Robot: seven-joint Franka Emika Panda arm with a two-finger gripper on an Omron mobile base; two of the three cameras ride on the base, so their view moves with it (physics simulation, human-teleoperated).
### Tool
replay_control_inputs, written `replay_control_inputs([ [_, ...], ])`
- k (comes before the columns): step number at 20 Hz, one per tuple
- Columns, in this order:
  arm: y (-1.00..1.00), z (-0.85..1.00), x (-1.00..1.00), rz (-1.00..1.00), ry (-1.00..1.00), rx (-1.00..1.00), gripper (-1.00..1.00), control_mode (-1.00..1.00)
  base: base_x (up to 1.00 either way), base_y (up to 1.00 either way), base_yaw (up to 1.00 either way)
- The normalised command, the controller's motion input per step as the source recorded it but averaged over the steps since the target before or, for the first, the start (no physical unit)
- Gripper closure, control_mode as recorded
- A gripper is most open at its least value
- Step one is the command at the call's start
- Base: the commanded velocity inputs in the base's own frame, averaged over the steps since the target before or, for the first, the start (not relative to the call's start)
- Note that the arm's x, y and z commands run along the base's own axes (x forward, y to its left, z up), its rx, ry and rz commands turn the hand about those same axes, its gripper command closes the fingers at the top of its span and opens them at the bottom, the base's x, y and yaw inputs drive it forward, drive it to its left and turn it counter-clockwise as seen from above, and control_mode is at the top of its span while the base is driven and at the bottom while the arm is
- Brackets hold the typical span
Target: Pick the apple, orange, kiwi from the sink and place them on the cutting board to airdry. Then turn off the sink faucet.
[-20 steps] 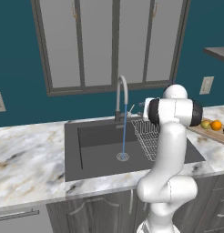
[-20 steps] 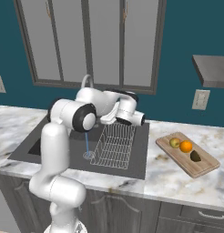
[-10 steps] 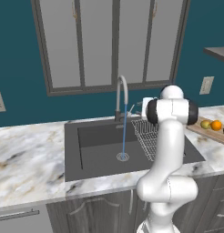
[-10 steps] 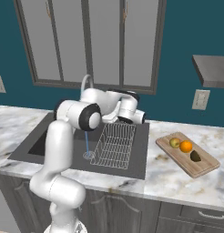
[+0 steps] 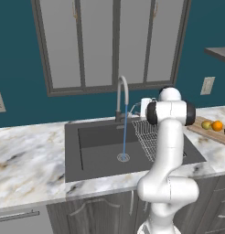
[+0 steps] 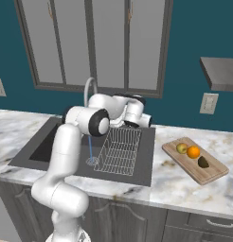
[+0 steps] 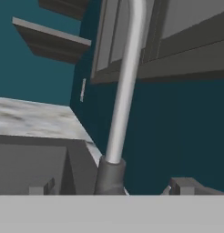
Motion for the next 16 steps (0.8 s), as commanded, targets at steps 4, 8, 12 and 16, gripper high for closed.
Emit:
replay_control_inputs([
  [4, 0.00, -0.13, 0.28, 0.03, 0.00, 0.00, -1.00, -1.00, 0.00, 0.00, 0.00],
  [8, 0.00, -0.08, 0.28, 0.03, 0.00, 0.00, -1.00, -1.00, 0.00, 0.00, 0.00],
  [12, 0.00, -0.13, 0.21, 0.02, 0.00, 0.00, -1.00, -1.00, 0.00, 0.00, 0.00],
  [16, 0.00, -0.24, 0.09, 0.01, 0.00, 0.00, -1.00, -1.00, 0.00, 0.00, 0.00],
])
